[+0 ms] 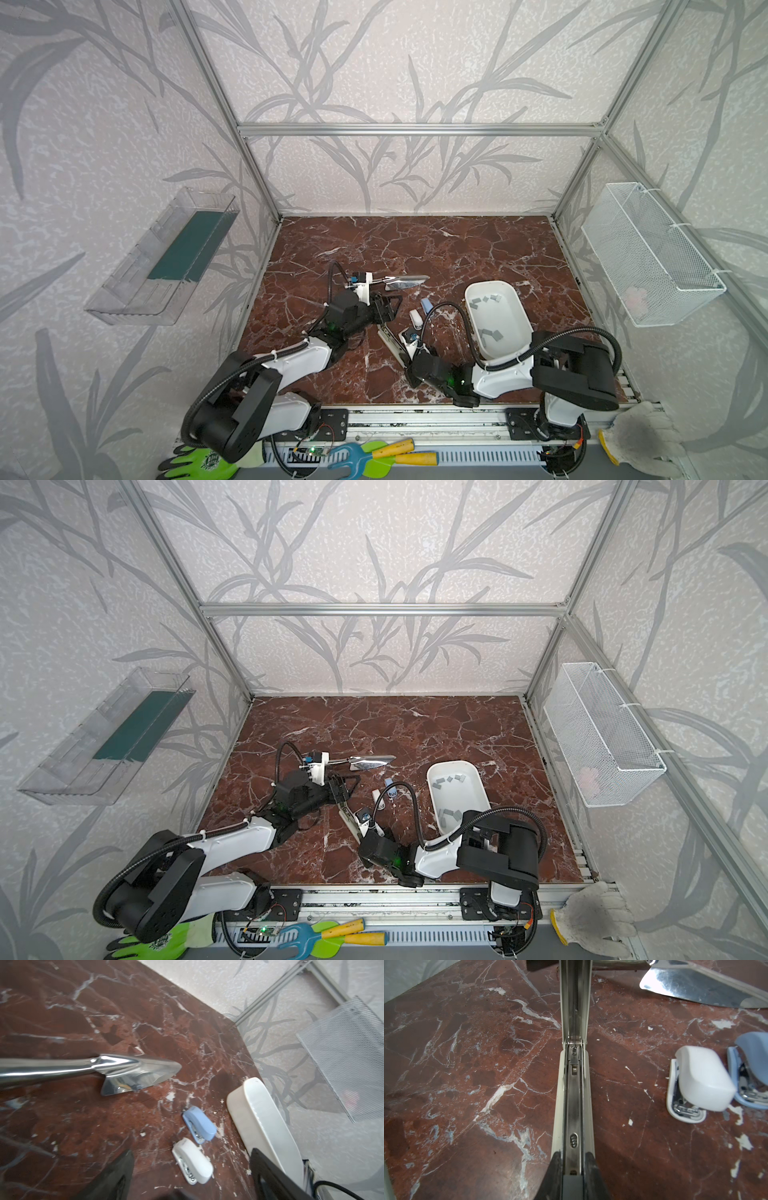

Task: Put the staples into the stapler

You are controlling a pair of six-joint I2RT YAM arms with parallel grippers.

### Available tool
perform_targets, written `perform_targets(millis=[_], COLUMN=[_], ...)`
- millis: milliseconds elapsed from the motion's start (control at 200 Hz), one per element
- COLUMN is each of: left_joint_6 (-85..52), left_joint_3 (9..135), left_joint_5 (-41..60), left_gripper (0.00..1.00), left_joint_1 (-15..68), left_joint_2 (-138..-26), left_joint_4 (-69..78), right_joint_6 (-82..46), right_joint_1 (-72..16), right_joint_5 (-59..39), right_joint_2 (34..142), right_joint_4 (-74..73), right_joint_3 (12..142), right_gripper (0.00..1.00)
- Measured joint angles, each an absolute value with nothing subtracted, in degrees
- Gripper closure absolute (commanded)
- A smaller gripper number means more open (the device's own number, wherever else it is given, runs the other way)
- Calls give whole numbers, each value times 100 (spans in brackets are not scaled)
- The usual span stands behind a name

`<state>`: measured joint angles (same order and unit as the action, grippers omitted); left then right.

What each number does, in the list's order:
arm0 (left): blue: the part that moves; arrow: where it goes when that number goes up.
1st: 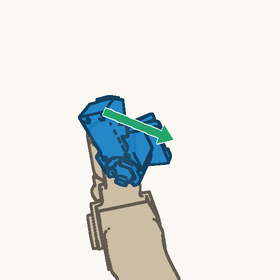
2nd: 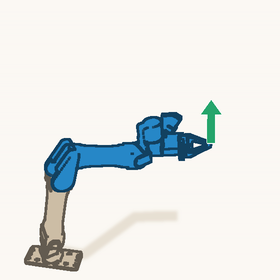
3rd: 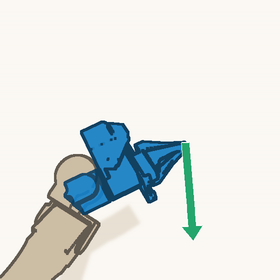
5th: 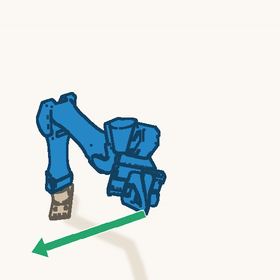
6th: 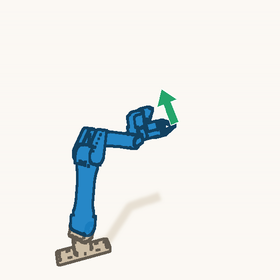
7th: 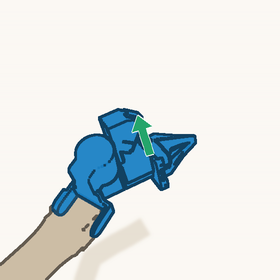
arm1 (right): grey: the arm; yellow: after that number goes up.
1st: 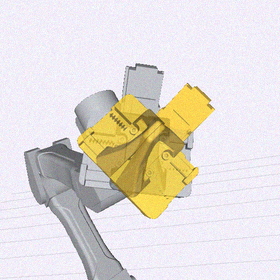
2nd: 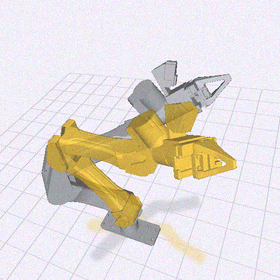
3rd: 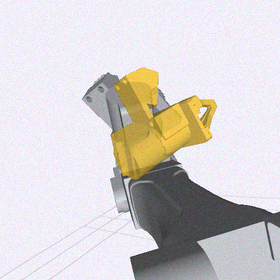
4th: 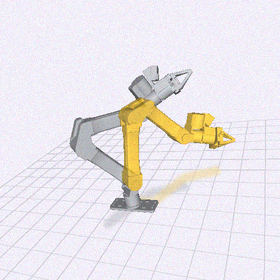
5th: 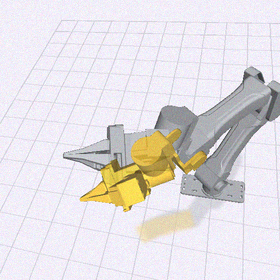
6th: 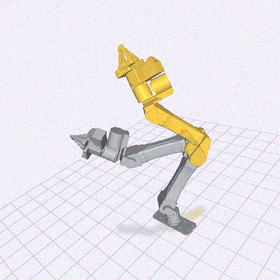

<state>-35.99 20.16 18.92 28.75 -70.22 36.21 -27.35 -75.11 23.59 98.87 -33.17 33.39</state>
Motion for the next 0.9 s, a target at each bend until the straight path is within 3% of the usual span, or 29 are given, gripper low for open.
perform_targets(millis=[315, 440, 625, 900], left_joint_6=[-3339, -3312, -3321, -3317], left_joint_3=[1450, 1385, 1365, 1365], left_joint_5=[1525, 1422, 1293, 1044], left_gripper=[18, 20, 23, 26], left_joint_1=[3531, 3575, 3590, 3625], left_joint_2=[-5892, -5854, -5918, -6064], left_joint_4=[3573, 3507, 3485, 3597], right_joint_6=[-2740, -2740, -2738, -2711], right_joint_1=[-7511, -7511, -7511, -7511], right_joint_5=[2403, 2403, 2399, 2364], right_joint_2=[9909, 9909, 9880, 9529], right_joint_4=[-3402, -3402, -3463, -3610], right_joint_3=[3326, 3326, 3264, 2941], right_gripper=[94, 85, 83, 73])
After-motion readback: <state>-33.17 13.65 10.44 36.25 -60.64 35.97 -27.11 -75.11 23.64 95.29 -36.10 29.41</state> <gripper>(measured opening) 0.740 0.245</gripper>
